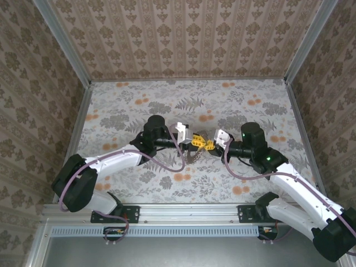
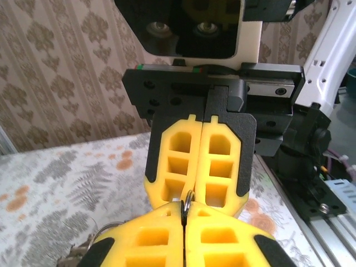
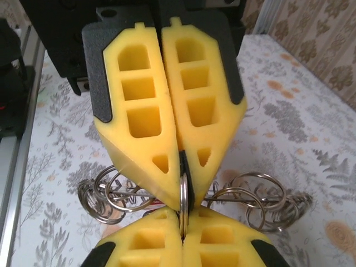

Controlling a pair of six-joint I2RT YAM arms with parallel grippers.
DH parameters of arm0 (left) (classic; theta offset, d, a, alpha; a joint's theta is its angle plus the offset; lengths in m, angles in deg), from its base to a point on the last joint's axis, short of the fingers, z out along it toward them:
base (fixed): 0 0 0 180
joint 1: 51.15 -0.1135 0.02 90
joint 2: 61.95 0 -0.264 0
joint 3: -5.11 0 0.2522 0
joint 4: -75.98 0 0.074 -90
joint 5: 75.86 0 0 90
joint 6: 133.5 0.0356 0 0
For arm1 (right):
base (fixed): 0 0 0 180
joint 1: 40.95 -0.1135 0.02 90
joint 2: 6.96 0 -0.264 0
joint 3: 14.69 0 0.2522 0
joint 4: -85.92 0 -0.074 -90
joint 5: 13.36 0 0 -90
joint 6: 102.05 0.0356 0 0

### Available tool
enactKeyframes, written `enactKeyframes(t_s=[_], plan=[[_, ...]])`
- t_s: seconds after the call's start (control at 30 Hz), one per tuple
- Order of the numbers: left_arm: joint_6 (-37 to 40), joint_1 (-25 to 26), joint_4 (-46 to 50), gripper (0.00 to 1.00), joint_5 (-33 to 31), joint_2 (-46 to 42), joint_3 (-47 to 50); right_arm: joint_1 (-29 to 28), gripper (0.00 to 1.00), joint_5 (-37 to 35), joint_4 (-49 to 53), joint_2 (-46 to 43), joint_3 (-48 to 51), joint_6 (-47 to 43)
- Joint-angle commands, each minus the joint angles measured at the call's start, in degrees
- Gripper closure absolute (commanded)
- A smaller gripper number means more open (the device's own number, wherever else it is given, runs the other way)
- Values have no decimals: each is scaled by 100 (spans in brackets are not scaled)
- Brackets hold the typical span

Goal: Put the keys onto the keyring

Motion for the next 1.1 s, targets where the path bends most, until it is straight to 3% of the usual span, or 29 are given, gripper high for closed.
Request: enactKeyframes(t_s=[0.0, 0.07, 0.27, 0.53, 1.07], plan=[[880, 6, 1784, 88, -202, -270, -409, -33, 100, 98, 529, 42, -371, -423], [1303, -4, 2698, 81, -281, -302, -678, -50, 100, -55, 797, 111, -489, -545], [1649, -48, 4083, 80, -359, -168, -1237, -257, 100, -514, 1500, 496, -846, -904], [1519, -62, 4210, 79, -377, -96, -1387, -507, 100, -778, 1305, 741, -861, -796], [1788, -21, 4643, 82, -381, 44, -1633, -702, 100, -580, 810, 921, -882, -438]])
